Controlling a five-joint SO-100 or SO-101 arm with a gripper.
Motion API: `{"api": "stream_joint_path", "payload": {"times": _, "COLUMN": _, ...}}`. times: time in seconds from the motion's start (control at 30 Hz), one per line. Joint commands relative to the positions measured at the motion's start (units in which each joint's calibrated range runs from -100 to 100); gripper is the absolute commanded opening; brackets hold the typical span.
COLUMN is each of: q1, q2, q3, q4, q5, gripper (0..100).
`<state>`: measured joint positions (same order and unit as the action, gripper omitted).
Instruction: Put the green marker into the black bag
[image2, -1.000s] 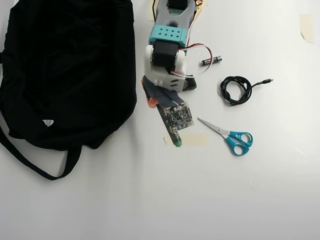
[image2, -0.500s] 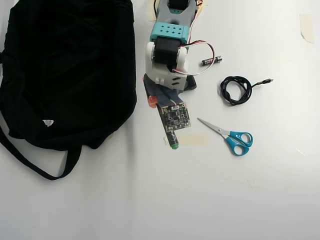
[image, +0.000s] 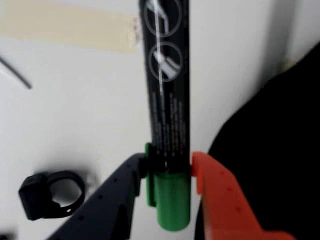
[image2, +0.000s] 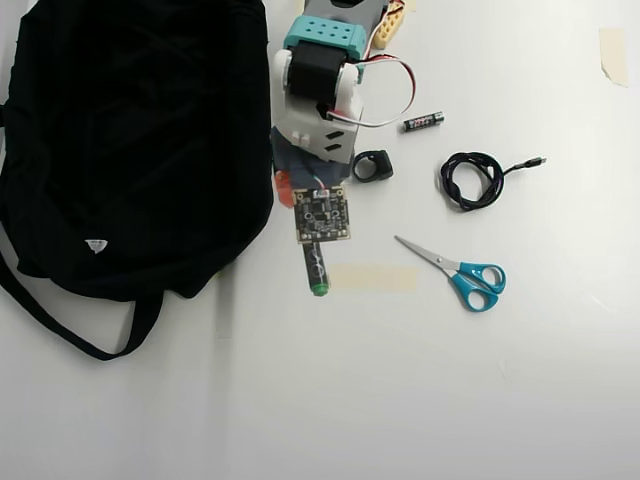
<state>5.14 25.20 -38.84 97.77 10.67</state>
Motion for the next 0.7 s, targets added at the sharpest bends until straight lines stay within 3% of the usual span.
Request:
{"api": "stream_joint_path", "payload": {"times": 0.0, "q1": 0.2, "q2": -4.4, "q3": -1.5, "q4": -2.1, "q5": -0.2, "gripper": 2}}
{"api": "stream_joint_path", "payload": {"times": 0.17, "q1": -1.4, "q2": -4.3, "q3": -1.0, "q4": -6.6, "q5": -2.4, "gripper": 2}}
{"api": "stream_joint_path", "payload": {"times": 0.47, "q1": -5.1, "q2": -4.5, "q3": -0.4, "q4": -9.8, "q5": -11.6, "gripper": 2}}
{"api": "stream_joint_path", "payload": {"times": 0.67, "q1": -5.7, "q2": -4.6, "q3": 2.7, "q4": -16.2, "q5": -12.5, "gripper": 2}}
